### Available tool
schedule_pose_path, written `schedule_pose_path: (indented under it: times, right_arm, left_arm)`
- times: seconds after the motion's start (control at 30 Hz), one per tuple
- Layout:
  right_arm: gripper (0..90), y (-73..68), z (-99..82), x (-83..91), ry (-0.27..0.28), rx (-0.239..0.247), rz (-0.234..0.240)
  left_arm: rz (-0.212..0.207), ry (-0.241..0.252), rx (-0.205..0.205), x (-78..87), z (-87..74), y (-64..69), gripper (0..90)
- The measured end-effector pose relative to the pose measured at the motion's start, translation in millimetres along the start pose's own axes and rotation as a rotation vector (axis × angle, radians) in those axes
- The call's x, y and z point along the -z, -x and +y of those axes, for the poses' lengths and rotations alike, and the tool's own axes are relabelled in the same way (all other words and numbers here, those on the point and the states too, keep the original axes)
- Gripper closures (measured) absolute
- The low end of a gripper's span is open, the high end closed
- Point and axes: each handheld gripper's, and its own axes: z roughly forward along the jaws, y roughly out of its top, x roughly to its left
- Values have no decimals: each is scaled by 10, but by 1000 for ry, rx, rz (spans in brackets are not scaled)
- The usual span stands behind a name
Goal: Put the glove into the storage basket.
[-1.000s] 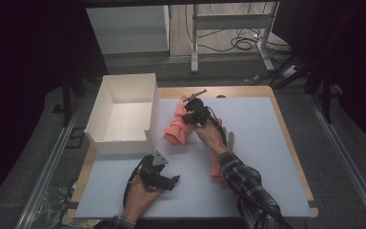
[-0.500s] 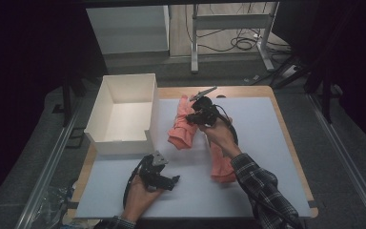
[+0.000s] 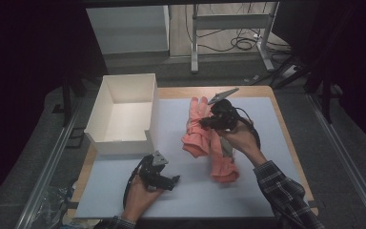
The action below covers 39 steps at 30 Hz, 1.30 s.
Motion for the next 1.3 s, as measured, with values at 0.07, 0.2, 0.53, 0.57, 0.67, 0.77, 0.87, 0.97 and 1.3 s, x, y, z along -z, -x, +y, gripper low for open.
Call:
schedule_pose_path:
  times: [0.07,0.2,0.53,0.57,0.67,0.77,0.87,0.97,1.3]
  right_arm:
    - [862,14,-59,87,-7,7,4]
    - [862,61,-193,256,-15,20,12]
    - [862,115,-531,556,-63,67,55]
    - [862,117,-554,561,-66,72,58]
    - [862,132,-639,540,-82,85,66]
    - [862,159,-718,460,-95,96,82]
    - [862,187,-772,361,-104,110,96]
    - [859,191,-805,270,-118,121,106]
    - [793,208,-936,132,-142,126,60]
  left_arm:
    - [0,0,0,0,0,0,26]
    - [-1,2,2,-1,0,2,26]
    - [-1,2,1,-1,0,1,26]
    - [-1,1,0,0,0,1,26]
    - [-1,2,2,-1,0,1,26]
    - [-2,0,-1,1,0,0,26]
    - [-2,0,-1,1,0,0,26]
    - [-2,0,-1,1,0,0,26]
    - [-2,0,-1,1,0,0,26]
